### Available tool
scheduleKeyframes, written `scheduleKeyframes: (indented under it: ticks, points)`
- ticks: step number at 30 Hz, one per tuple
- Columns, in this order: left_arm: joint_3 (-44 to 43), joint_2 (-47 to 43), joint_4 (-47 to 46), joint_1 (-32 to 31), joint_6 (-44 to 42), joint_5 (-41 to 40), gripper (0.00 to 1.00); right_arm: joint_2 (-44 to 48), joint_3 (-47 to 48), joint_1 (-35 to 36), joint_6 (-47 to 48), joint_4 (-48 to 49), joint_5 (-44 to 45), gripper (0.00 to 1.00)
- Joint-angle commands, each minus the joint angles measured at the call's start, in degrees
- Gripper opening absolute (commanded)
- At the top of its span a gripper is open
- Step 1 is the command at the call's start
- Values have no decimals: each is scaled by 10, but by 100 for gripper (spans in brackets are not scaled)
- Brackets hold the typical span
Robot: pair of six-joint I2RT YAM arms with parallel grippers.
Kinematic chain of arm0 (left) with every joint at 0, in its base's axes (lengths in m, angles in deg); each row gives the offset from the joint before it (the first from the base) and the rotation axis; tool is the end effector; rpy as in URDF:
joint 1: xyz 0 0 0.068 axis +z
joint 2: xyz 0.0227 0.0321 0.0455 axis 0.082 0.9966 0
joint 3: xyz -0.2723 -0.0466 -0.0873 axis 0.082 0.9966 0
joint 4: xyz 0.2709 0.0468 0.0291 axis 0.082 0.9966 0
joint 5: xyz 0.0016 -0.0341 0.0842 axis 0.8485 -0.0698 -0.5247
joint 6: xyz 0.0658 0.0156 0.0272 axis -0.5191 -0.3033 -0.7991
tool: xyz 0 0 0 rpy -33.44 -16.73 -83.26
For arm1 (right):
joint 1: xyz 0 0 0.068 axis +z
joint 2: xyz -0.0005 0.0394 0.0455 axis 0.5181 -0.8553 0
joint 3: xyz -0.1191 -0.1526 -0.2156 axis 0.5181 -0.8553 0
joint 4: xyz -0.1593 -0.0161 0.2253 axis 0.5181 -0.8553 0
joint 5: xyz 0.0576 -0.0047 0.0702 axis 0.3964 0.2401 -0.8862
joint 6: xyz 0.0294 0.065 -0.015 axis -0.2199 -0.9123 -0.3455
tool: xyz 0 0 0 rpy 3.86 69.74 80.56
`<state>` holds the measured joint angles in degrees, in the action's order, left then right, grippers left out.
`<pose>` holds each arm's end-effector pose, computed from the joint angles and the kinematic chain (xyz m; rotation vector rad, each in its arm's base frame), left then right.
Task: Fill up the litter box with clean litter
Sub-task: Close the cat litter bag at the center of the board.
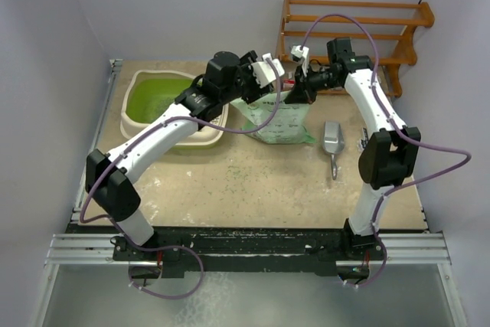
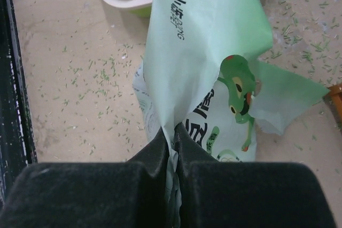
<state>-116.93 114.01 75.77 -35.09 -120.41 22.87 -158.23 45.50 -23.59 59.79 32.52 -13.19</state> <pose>0.3392 -0.2861 0.4023 1.0851 1.4689 -0.1509 0.4273 0.1072 0.3407 -1.1915 1.8088 0.8719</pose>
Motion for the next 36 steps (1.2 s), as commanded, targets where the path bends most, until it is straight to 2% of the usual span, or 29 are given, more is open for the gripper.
scheduleKeyframes:
  ticks: [1,3,6,7,11,15,19,25,30,36]
  points:
    - [-10,-44,53,3,31,24,62,84,-21,0,-25,16,-74,0]
    - [5,-44,62,3,26,29,62,113,-79,-1,-26,25,-71,0]
    - [50,-43,25,3,24,37,63,136,-149,-1,-26,25,-71,0]
    - [57,-39,19,3,23,50,64,140,-165,0,6,18,-66,0]
    - [45,-2,31,3,14,85,65,154,-210,0,15,12,-67,0]
    - [26,15,29,1,22,123,66,176,-245,-1,-6,45,-64,0]
    - [14,32,51,-14,32,174,68,176,-257,-1,-6,48,-63,0]
    - [-18,44,125,-31,21,187,67,166,-246,-1,9,30,-53,0]
    - [33,-1,88,-30,33,204,69,156,-228,-1,23,13,-49,0]
    - [26,34,121,-30,29,200,68,157,-226,-1,10,23,-49,0]
